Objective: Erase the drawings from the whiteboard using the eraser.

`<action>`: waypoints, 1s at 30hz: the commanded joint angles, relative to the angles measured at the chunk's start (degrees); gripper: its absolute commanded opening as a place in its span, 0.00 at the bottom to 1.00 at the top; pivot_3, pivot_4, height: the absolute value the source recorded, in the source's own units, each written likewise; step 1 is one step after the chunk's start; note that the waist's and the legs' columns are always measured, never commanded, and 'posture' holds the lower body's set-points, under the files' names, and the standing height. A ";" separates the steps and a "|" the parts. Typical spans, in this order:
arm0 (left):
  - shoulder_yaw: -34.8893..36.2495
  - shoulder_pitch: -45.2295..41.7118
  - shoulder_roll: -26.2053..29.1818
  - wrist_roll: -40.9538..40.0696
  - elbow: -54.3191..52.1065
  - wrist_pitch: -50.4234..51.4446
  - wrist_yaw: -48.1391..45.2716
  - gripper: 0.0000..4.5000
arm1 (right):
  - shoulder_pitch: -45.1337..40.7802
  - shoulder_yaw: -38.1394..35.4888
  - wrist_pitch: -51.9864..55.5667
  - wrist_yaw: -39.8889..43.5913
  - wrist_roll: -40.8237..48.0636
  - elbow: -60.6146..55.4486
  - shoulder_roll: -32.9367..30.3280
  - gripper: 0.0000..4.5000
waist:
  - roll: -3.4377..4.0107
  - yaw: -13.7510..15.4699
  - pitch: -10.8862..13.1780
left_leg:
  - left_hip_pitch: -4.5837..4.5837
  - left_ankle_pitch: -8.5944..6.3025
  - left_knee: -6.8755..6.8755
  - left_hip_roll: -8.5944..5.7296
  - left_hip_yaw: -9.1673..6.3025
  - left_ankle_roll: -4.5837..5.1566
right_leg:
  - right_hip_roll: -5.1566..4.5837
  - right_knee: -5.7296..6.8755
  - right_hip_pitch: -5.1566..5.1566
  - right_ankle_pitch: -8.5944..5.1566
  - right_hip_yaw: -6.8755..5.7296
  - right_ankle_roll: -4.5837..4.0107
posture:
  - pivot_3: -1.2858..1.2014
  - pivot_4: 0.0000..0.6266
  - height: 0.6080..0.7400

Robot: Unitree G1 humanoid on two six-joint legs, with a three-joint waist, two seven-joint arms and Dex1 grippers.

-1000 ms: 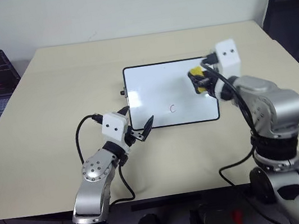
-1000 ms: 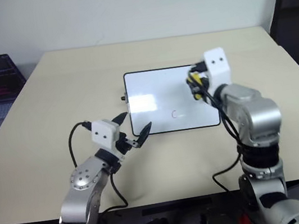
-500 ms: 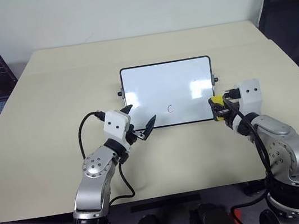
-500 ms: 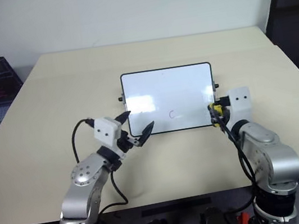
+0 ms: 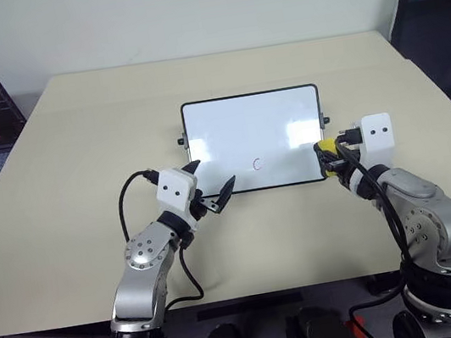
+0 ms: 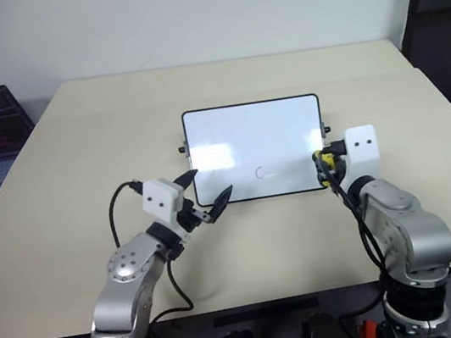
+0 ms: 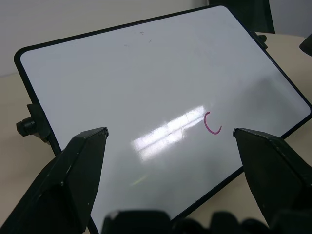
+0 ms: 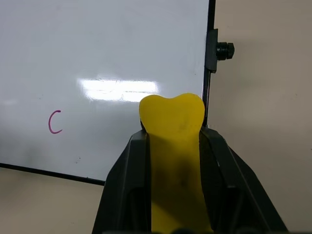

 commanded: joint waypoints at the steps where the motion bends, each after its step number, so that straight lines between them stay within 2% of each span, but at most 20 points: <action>1: 0.08 0.09 -0.33 -0.43 -2.37 -0.94 0.41 1.00 | -1.97 0.06 -1.78 -0.20 1.00 -0.61 -1.24 0.24 | 0.00 0.00 0.00 | 0.00 0.00 0.00 0.00 0.00 0.00 | 0.00 0.00 0.00 0.00 0.00 0.00 | 0.52 0.24 1.00; 14: 0.08 0.34 -0.05 -0.51 -2.65 -0.81 0.13 1.00 | -7.95 3.98 -5.49 1.72 1.97 4.96 -7.00 0.24 | 0.00 0.14 0.00 | -0.02 0.00 0.00 -0.01 0.03 0.00 | 0.00 -0.01 0.00 0.00 -0.01 0.00 | 0.52 0.24 1.00; 23: 0.40 0.94 0.21 -0.58 -3.63 -0.13 0.29 1.00 | -8.85 4.72 -6.48 1.04 3.36 6.19 -7.88 0.24 | 0.00 0.11 0.00 | -0.02 0.00 0.01 0.01 0.02 0.00 | 0.00 0.02 0.00 0.00 -0.01 0.00 | 0.52 0.24 1.00; 30: 0.45 -0.01 0.33 -0.49 -2.99 -0.14 0.20 1.00 | -8.71 9.17 -10.66 3.05 2.97 7.20 -11.83 0.24 | 0.01 -0.07 0.00 | 0.00 0.00 0.01 0.01 0.03 0.00 | 0.01 0.03 -0.01 0.00 0.00 0.00 | 0.52 0.24 1.00</action>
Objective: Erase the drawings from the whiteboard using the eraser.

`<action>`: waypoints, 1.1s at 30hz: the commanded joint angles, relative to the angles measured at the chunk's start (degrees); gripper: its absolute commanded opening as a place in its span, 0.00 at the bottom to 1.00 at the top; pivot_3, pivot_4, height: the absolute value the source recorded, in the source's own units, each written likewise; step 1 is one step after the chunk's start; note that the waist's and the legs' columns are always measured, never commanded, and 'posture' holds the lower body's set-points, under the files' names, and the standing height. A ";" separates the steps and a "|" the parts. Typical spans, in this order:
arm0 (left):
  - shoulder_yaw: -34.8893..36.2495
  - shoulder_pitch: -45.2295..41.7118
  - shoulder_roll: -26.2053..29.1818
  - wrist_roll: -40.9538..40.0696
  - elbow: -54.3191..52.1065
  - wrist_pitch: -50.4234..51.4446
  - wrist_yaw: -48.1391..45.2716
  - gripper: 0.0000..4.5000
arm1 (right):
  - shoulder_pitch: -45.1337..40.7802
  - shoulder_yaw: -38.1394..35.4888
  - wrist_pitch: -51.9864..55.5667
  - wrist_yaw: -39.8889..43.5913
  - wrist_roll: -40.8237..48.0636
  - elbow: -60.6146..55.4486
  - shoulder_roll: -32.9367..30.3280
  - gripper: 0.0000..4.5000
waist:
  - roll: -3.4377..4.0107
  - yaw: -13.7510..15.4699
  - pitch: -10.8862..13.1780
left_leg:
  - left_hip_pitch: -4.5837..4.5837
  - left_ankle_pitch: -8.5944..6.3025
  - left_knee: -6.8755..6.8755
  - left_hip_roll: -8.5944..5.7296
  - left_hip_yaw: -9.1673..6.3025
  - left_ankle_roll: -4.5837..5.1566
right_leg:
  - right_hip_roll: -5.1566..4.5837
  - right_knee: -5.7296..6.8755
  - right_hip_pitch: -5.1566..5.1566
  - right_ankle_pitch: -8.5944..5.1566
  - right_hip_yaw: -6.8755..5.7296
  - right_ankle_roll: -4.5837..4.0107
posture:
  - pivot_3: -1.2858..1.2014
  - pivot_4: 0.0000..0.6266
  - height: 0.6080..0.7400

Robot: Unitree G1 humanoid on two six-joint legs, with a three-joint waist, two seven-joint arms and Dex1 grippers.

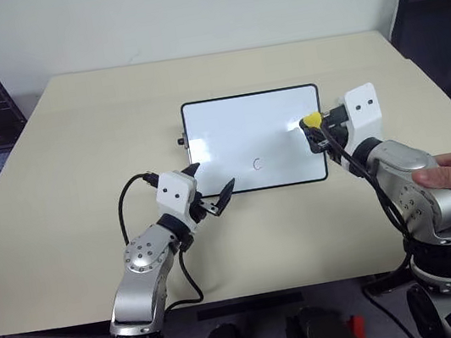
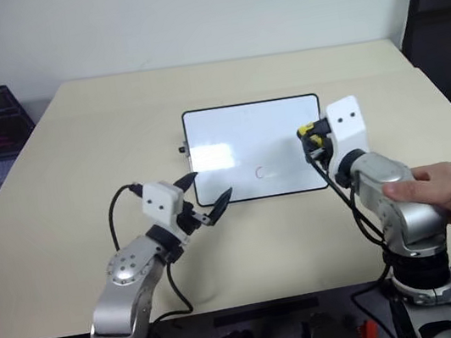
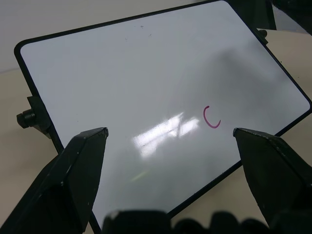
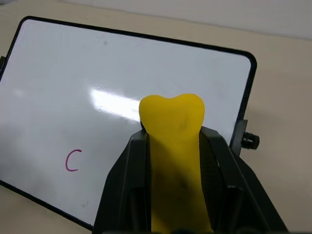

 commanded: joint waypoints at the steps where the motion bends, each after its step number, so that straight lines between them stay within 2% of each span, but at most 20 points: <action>1: 0.42 -1.18 0.19 -0.48 -2.17 -0.60 0.16 1.00 | -0.96 1.36 -1.42 0.79 -0.10 0.49 -1.42 0.24 | 0.00 -0.09 0.00 | 0.00 0.00 0.00 0.00 0.00 0.00 | 0.00 0.00 0.00 0.00 0.01 0.00 | 0.52 0.24 1.00; 10: 0.42 -1.58 0.06 -0.39 -1.66 -0.90 0.22 1.00 | -1.68 3.15 -3.53 1.93 -0.34 2.25 -2.93 0.24 | -0.01 -0.03 0.00 | -0.02 0.00 0.00 -0.01 -0.02 0.00 | -0.01 -0.03 0.00 0.00 0.01 0.00 | 0.52 0.24 1.00; 23: 0.37 -1.14 0.04 -0.33 -1.98 -0.78 0.34 1.00 | -2.08 7.19 -8.90 5.75 -2.65 3.76 -9.39 0.24 | -0.01 0.07 0.01 | -0.02 0.00 0.01 -0.02 -0.01 0.00 | -0.02 -0.03 0.01 0.00 0.01 0.00 | 0.52 0.24 1.00; 29: 0.26 -1.47 0.15 -0.42 -1.74 -0.78 0.01 1.00 | 0.97 14.99 -22.35 11.00 -9.45 4.77 -18.69 0.24 | 0.06 1.05 0.04 | -0.02 0.00 -0.01 -0.04 0.01 0.00 | -0.03 -0.03 0.01 -0.01 -0.06 0.00 | 0.52 0.24 1.00; 33: 0.28 -1.55 0.25 -0.42 -1.63 -0.89 -0.15 1.00 | 1.74 14.55 -24.84 11.35 -9.58 6.38 -19.36 0.24 | 0.12 1.29 0.08 | -0.05 0.00 -0.02 -0.04 0.02 0.00 | -0.02 -0.02 0.00 -0.05 -0.10 -0.04 | 0.52 0.24 1.00</action>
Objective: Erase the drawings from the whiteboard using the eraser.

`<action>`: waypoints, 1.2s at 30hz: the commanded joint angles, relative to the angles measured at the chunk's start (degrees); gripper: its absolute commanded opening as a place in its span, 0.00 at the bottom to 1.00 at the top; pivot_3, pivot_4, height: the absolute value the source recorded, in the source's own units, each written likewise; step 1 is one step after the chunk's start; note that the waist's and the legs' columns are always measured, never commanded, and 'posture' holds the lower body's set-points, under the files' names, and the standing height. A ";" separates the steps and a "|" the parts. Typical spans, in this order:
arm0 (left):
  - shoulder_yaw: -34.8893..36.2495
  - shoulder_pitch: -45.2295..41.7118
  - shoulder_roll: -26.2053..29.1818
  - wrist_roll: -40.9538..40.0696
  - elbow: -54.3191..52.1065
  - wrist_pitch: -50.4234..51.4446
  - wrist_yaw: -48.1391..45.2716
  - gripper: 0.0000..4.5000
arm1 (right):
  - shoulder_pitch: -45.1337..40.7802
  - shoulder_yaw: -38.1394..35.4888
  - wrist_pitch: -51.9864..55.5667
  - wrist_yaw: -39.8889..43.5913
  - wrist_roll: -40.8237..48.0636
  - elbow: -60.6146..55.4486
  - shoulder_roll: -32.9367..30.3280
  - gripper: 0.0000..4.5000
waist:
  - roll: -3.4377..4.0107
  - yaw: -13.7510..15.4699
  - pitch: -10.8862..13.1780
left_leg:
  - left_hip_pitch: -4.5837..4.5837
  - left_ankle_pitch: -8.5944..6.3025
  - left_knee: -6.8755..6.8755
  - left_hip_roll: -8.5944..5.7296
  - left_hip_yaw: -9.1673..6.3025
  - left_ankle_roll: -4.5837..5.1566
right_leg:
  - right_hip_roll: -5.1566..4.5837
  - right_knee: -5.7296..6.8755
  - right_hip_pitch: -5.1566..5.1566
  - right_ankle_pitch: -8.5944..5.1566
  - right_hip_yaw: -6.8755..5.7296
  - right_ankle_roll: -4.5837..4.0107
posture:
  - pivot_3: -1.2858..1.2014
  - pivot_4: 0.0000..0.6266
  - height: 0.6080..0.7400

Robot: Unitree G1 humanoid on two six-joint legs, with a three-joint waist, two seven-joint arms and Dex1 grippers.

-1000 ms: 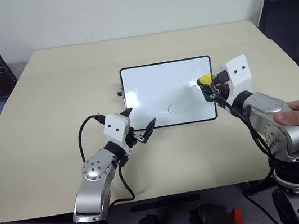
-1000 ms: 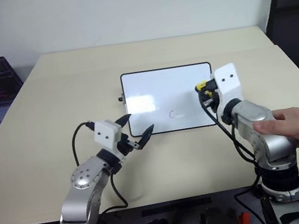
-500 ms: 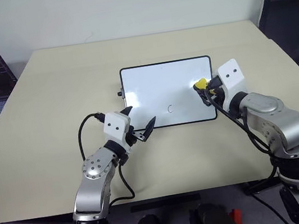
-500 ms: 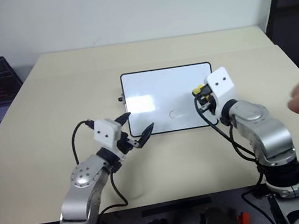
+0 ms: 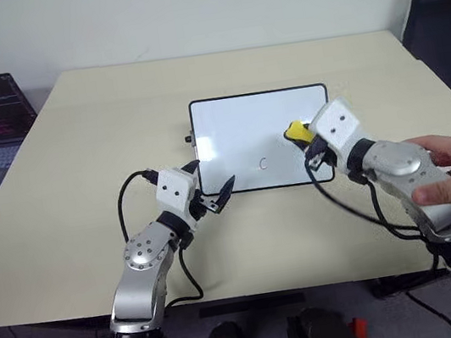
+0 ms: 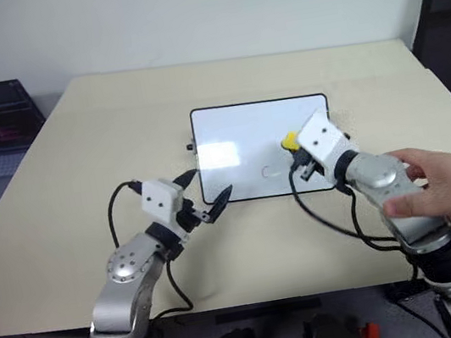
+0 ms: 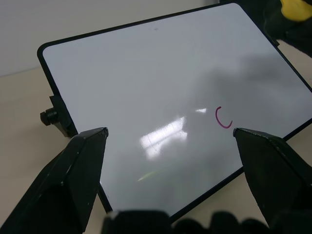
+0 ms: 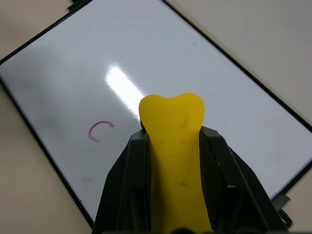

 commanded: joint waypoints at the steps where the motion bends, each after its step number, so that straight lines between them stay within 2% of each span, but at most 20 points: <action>1: 0.20 -0.62 0.16 -0.43 -1.68 -0.93 -0.06 1.00 | -0.93 -2.61 -0.75 0.50 -2.34 0.58 -1.48 0.24 | 0.02 -0.07 0.01 | 0.01 0.00 0.01 0.00 -0.01 0.00 | 0.00 0.02 0.00 0.00 0.03 0.00 | 0.52 0.24 1.00; 36: 0.02 -1.20 -0.12 -0.40 -1.14 -1.17 -0.14 1.00 | -1.78 -3.40 -1.32 2.95 -5.41 1.02 0.44 0.24 | 0.00 -0.29 -0.01 | 0.04 0.00 0.09 0.02 -0.04 0.00 | 0.00 0.03 0.04 0.03 0.06 0.03 | 0.52 0.24 1.00</action>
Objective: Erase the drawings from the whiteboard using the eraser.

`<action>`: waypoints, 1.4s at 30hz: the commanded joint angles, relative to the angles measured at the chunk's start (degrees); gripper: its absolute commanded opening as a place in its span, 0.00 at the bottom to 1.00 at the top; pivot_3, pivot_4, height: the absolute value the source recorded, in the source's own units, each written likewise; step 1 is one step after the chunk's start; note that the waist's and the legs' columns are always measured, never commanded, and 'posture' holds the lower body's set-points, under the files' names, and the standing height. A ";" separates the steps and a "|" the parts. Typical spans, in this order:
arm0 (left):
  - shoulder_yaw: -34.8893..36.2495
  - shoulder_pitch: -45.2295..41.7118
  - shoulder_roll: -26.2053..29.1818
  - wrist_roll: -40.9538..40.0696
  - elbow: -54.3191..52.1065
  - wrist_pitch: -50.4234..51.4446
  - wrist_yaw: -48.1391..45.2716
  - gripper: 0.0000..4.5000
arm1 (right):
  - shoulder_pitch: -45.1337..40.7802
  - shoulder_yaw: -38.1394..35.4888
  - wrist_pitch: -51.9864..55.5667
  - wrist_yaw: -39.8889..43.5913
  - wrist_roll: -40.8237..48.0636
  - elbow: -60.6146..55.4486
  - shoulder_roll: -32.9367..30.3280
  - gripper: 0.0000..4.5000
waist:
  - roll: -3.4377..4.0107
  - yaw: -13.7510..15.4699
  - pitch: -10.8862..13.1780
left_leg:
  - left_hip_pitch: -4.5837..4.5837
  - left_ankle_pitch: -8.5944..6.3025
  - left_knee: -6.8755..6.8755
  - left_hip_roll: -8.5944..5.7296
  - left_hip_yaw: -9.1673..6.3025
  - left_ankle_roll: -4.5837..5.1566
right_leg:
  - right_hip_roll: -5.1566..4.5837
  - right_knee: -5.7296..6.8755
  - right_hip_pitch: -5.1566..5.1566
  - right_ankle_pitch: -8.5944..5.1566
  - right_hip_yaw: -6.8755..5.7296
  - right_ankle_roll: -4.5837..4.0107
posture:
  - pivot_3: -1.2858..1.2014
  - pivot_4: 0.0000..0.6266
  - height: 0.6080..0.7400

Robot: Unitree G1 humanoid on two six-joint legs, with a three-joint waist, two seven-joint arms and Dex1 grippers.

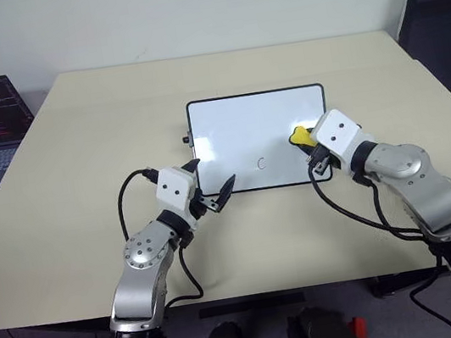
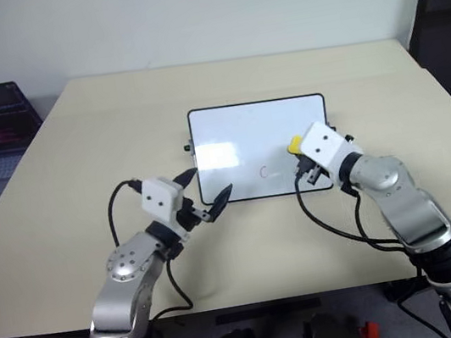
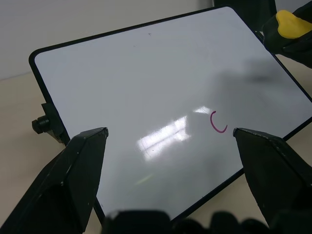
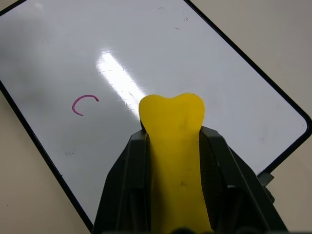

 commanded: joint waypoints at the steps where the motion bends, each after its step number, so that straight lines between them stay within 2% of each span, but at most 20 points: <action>1: 0.05 -0.75 -0.08 -0.39 -1.22 -1.21 0.00 1.00 | -0.86 -2.17 -0.31 0.02 -0.71 -1.67 0.12 0.24 | 0.00 0.00 0.00 | 0.00 0.00 0.00 0.00 0.00 0.00 | 0.00 0.00 0.00 0.00 0.00 0.00 | 0.52 0.24 1.00; 9: -0.15 -0.41 -0.21 -0.32 -1.45 -1.48 -0.03 1.00 | -0.21 -2.68 -0.86 0.65 -0.90 -2.28 -0.63 0.24 | 0.00 0.00 0.00 | 0.00 0.00 0.00 0.00 0.00 0.00 | 0.00 0.00 0.00 0.00 0.00 0.00 | 0.52 0.24 1.00; 15: 0.66 0.07 0.28 -0.54 -1.78 -1.49 -0.09 1.00 | 4.32 -9.27 1.09 2.09 0.12 -8.75 -4.80 0.24 | -0.01 0.25 0.00 | -0.02 0.00 0.00 -0.02 0.00 0.00 | -0.02 -0.01 0.01 0.00 -0.02 0.00 | 0.52 0.24 1.00; 30: 0.30 -0.09 0.18 -0.51 -1.75 -1.23 -0.18 1.00 | 4.73 -6.15 -1.71 2.42 -3.14 -8.80 -4.03 0.24 | -0.03 -0.02 -0.02 | 0.07 0.00 0.04 0.01 0.03 0.00 | 0.01 0.02 0.06 0.01 0.05 0.01 | 0.52 0.24 1.00; 34: 0.34 -0.31 0.05 -0.45 -1.51 -1.23 0.03 1.00 | 3.19 -5.13 -1.86 2.34 -3.31 -7.31 -2.53 0.24 | -0.03 -0.05 -0.02 | 0.08 0.00 0.04 0.02 0.02 0.00 | 0.01 0.03 0.06 0.01 0.05 0.01 | 0.52 0.24 1.00; 42: 0.12 -0.96 -0.06 -0.33 -1.12 -1.27 0.06 1.00 | -5.90 -0.79 -2.14 1.48 -3.70 1.41 6.06 0.24 | -0.07 -0.53 -0.04 | 0.09 0.00 0.21 0.06 0.02 0.00 | 0.04 0.08 0.09 0.02 0.08 0.02 | 0.52 0.24 1.00</action>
